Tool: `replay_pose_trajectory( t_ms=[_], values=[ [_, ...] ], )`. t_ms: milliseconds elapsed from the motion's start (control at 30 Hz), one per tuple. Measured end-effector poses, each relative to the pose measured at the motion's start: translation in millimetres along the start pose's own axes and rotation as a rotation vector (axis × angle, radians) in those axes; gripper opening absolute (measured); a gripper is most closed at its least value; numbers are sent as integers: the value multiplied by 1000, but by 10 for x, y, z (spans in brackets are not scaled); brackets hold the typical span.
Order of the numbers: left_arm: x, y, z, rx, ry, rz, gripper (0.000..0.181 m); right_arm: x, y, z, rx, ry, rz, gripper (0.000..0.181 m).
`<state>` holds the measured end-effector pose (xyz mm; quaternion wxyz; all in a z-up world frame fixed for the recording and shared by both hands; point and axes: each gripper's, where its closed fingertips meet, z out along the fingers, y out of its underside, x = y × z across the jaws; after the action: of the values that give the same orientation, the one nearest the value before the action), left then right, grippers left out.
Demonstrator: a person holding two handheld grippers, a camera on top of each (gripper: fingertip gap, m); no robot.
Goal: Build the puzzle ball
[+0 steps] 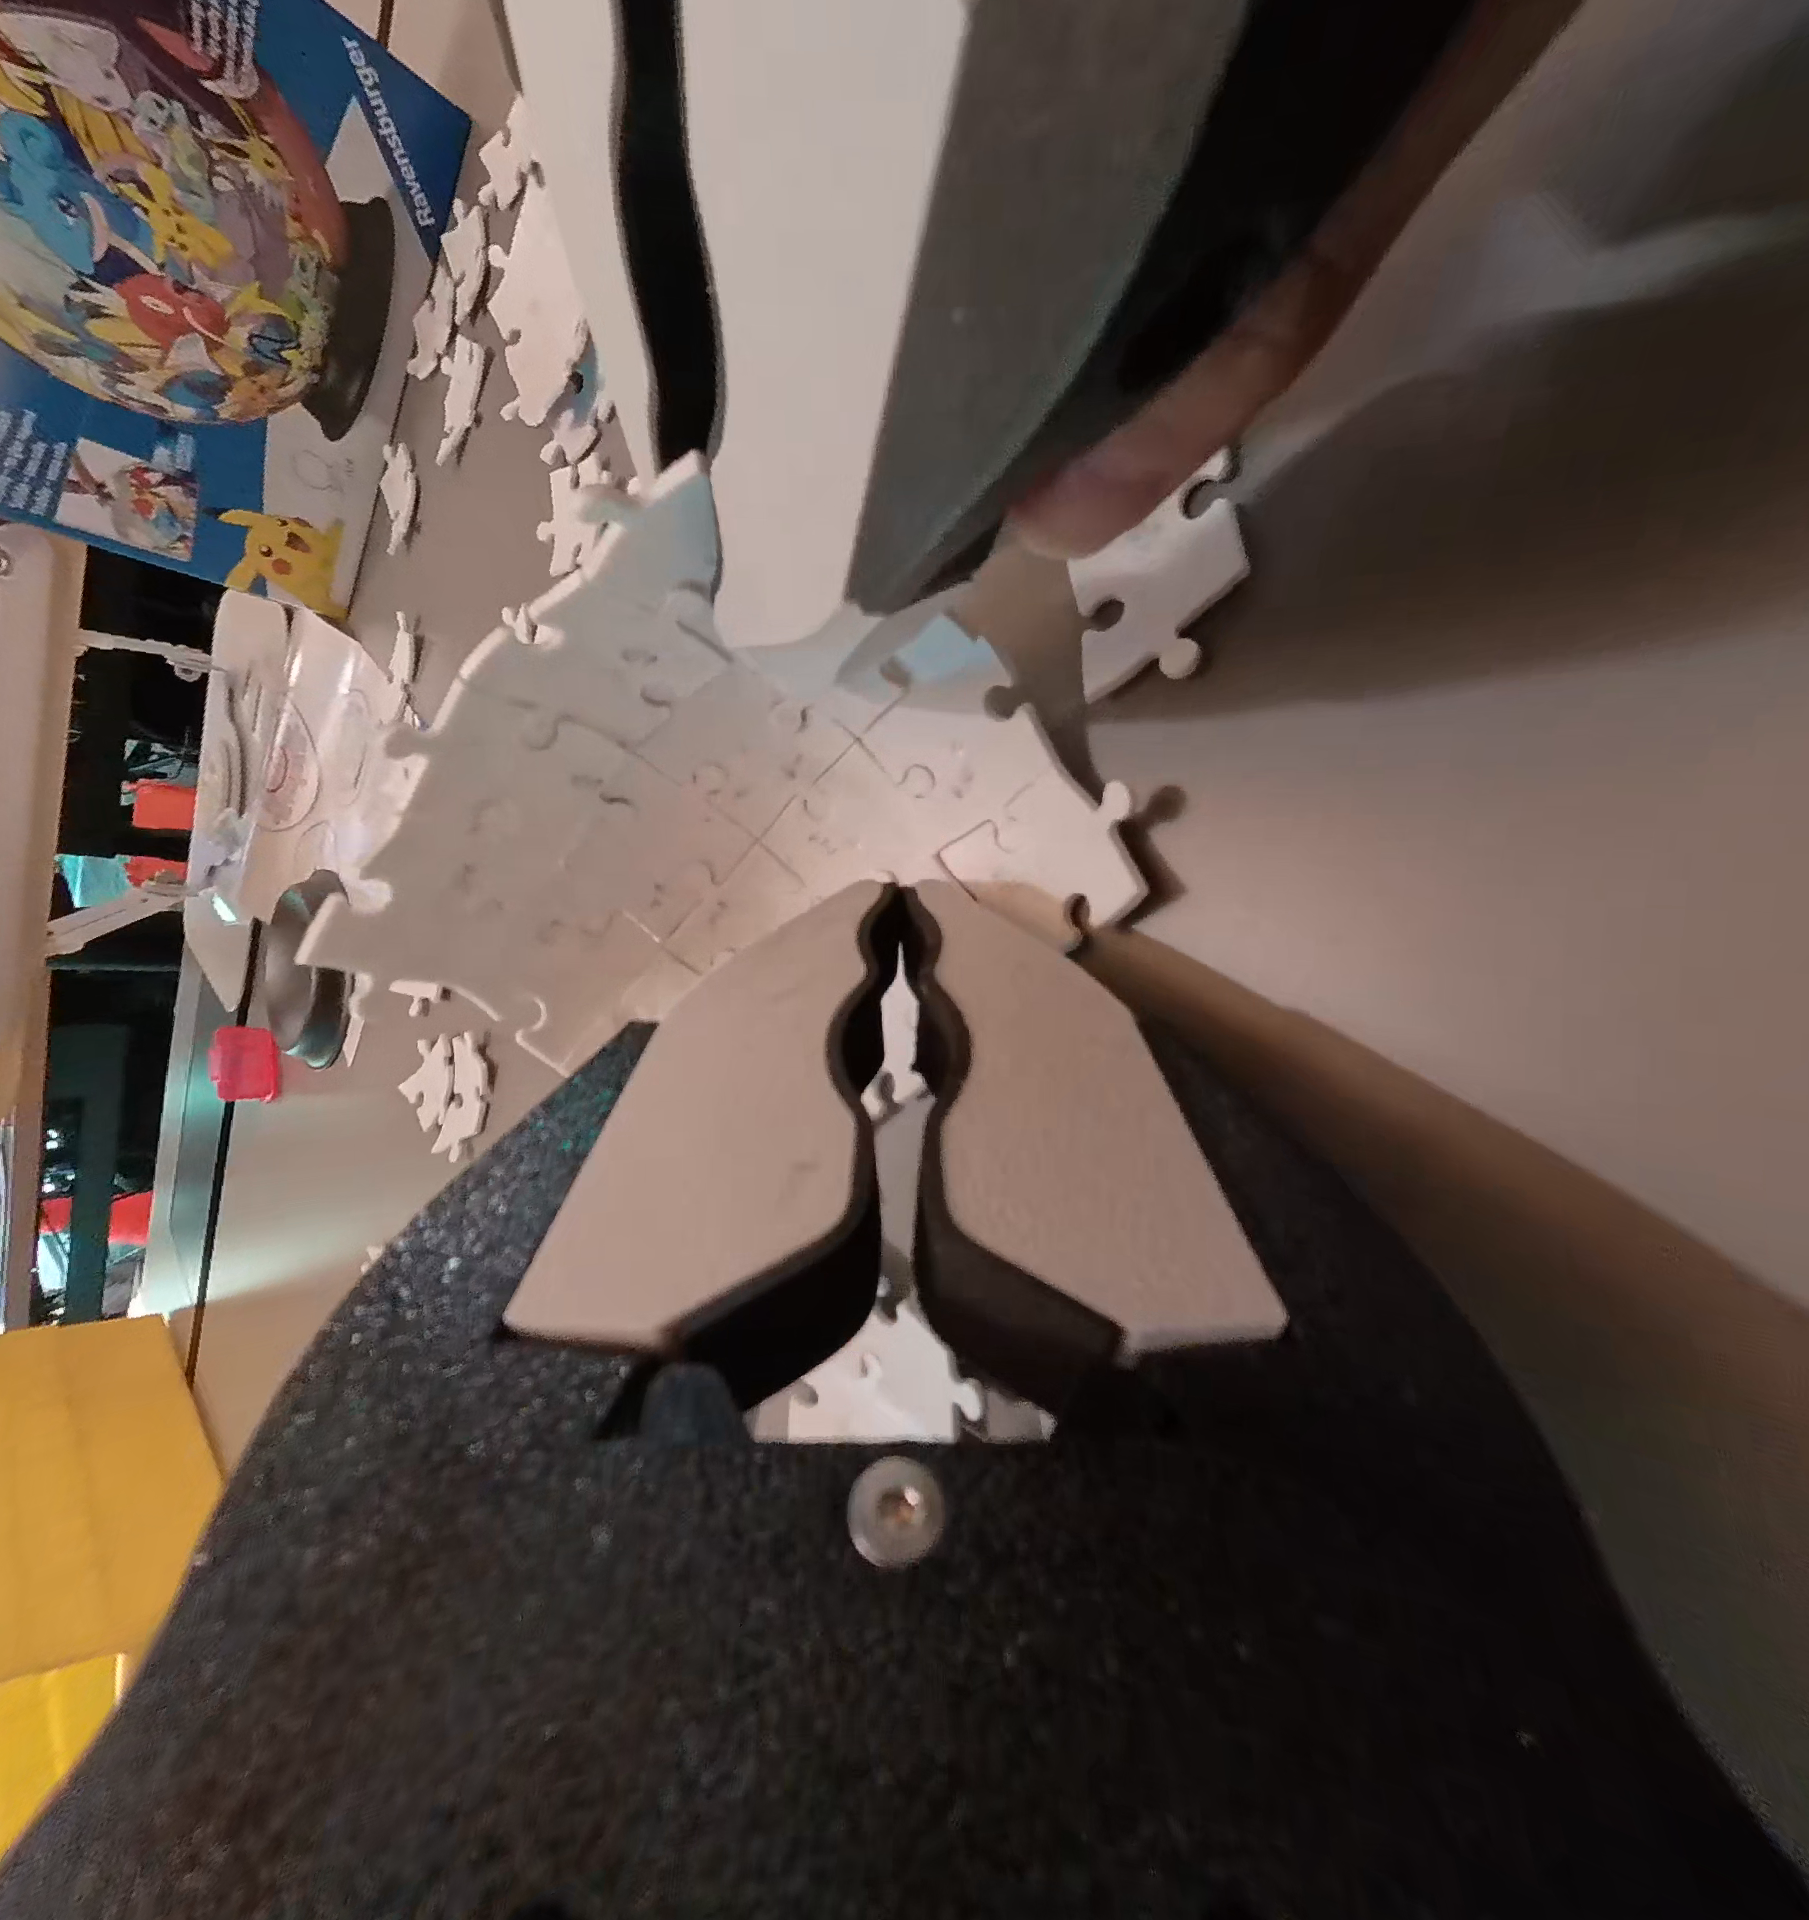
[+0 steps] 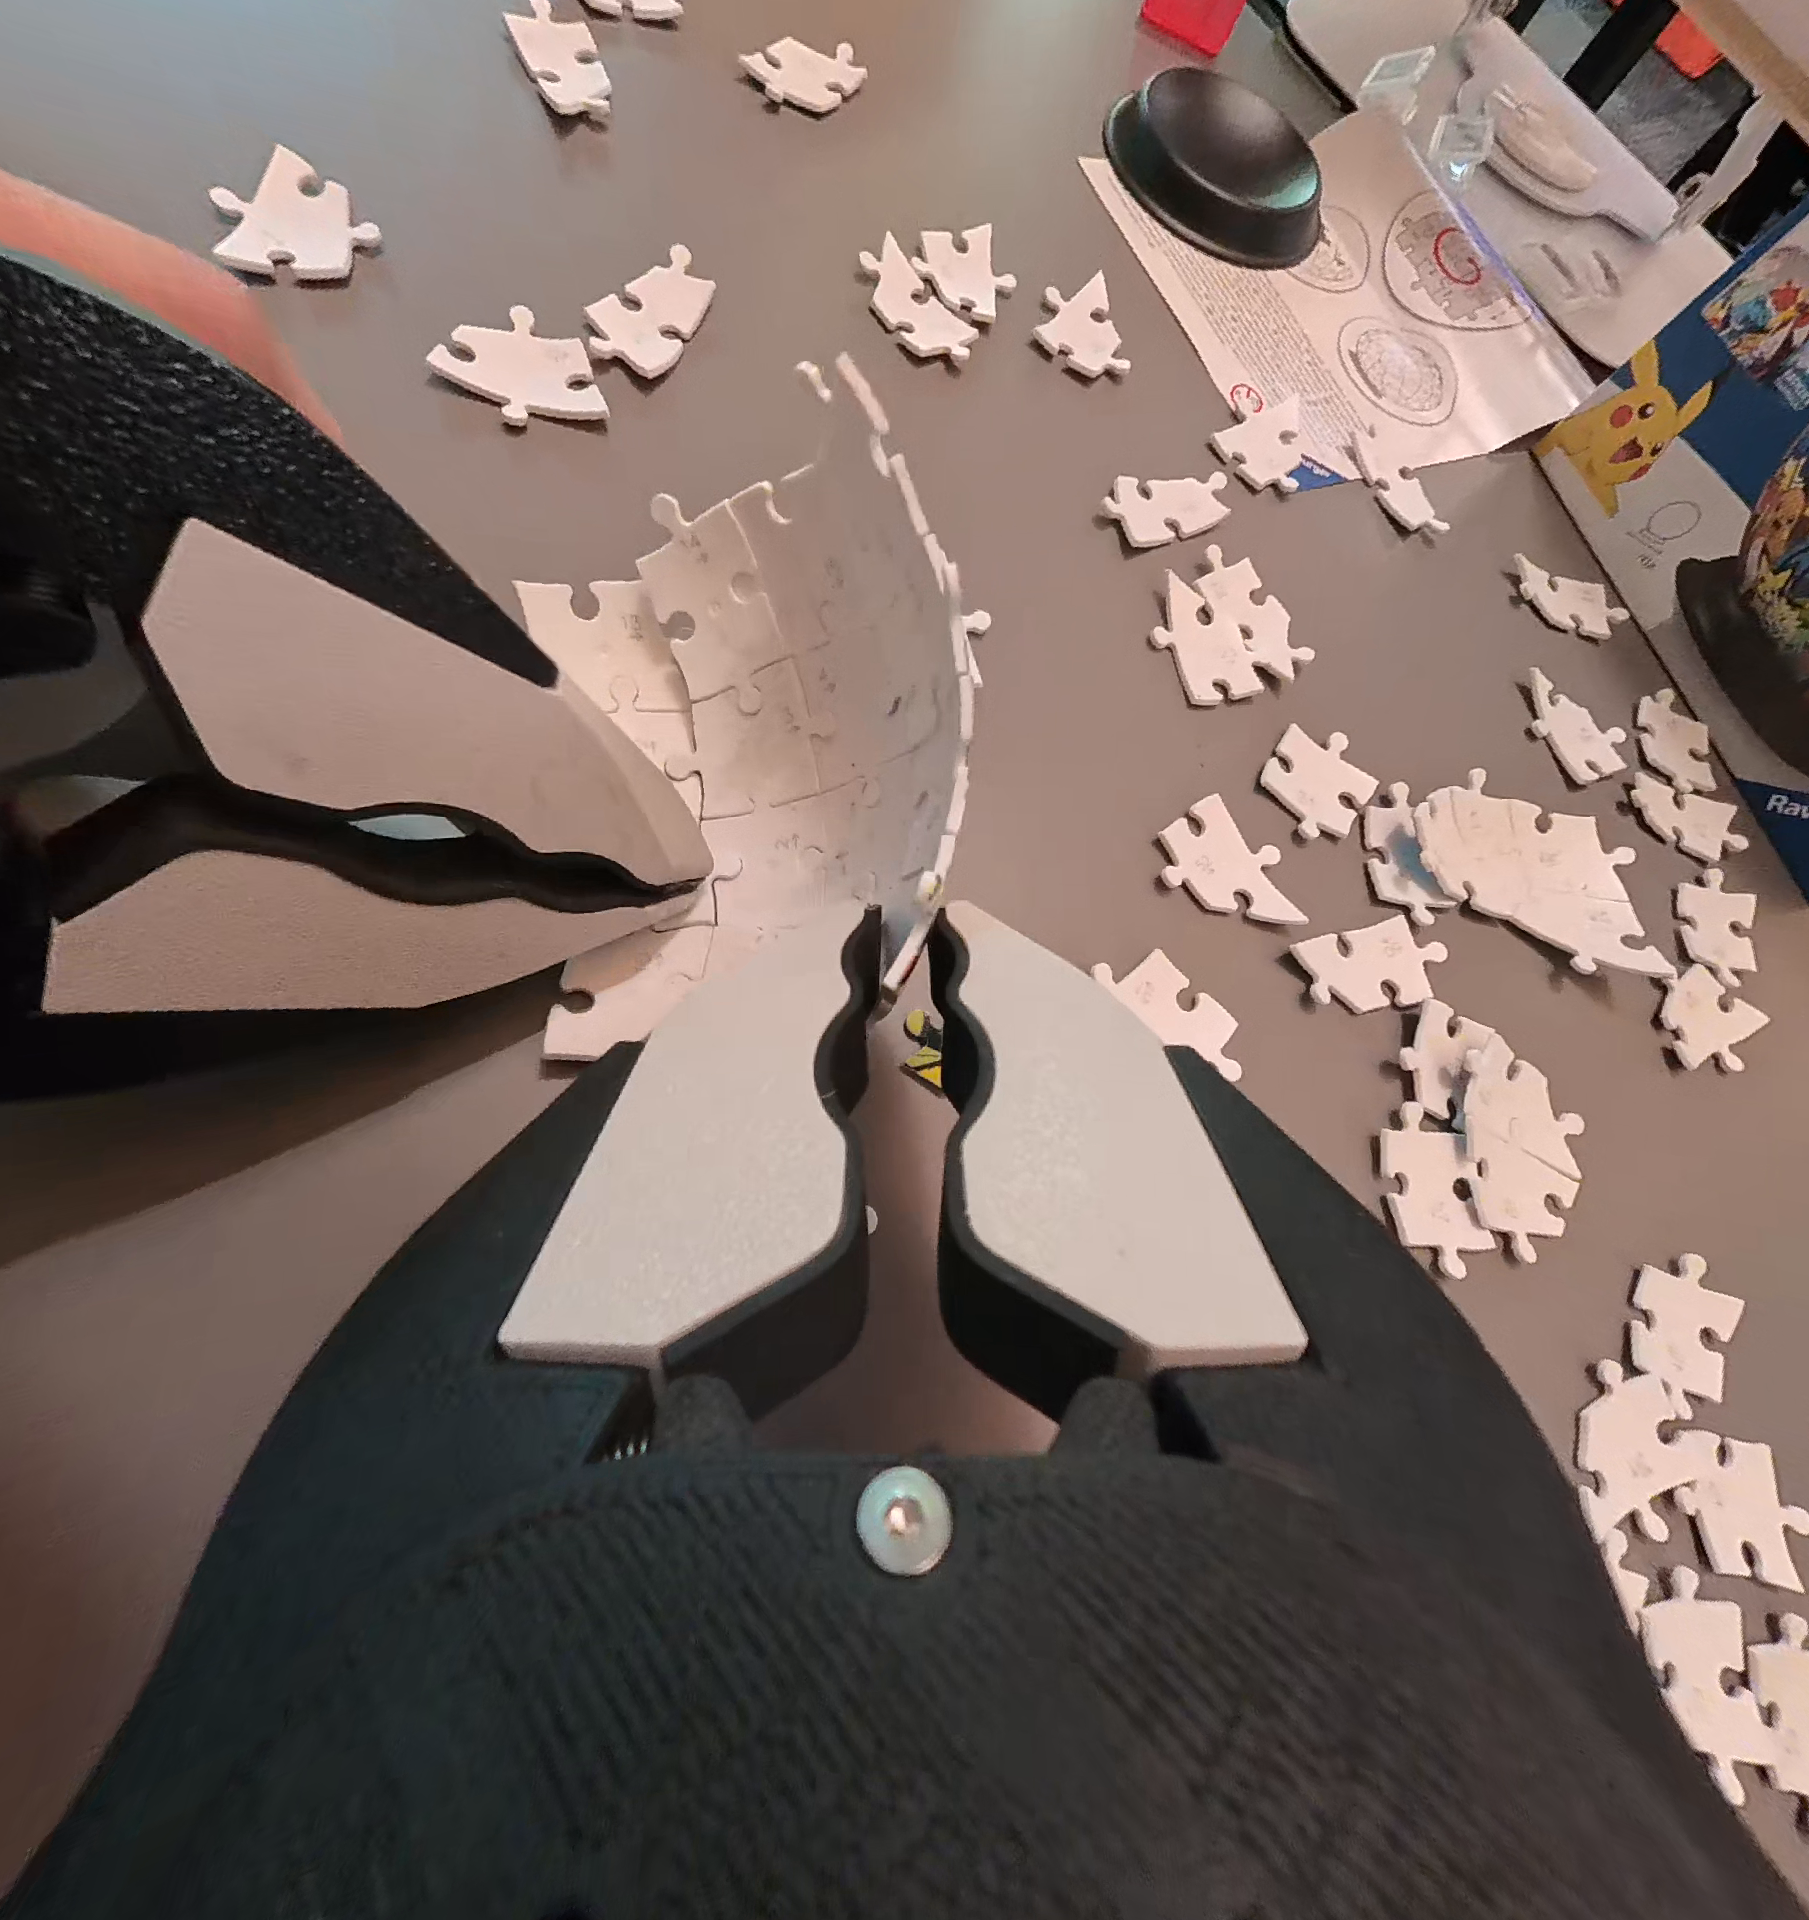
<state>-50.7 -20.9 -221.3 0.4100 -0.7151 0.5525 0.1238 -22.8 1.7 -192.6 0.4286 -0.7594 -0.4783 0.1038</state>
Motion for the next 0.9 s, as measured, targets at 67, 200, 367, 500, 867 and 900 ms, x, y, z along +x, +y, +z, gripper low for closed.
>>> replay_pose_trajectory(
  t_ms=[67, 200, 367, 500, 867, 900],
  values=[
    [-1, -1, -1, -2, -11, 12, 0, 2, 2, 1, -1, 4, 2, 9],
    [-45, 15, -11, -1, -50, -109, 0, 0, 3, -6, -18, 18, -10, 9],
    [-200, 48, -146, 85, -84, -302, 0, -1, 4, -16, -30, 27, -20, 10],
    [-324, 223, -174, 42, -69, -457, 0, 2, 8, -20, -38, 26, -20, 10],
    [-219, 180, -34, -1, -29, -301, 0, -8, -3, -23, -65, 51, -48, 10],
    [-215, 181, -23, -4, -21, -300, 0, -7, -4, -23, -64, 50, -47, 10]
  ],
)
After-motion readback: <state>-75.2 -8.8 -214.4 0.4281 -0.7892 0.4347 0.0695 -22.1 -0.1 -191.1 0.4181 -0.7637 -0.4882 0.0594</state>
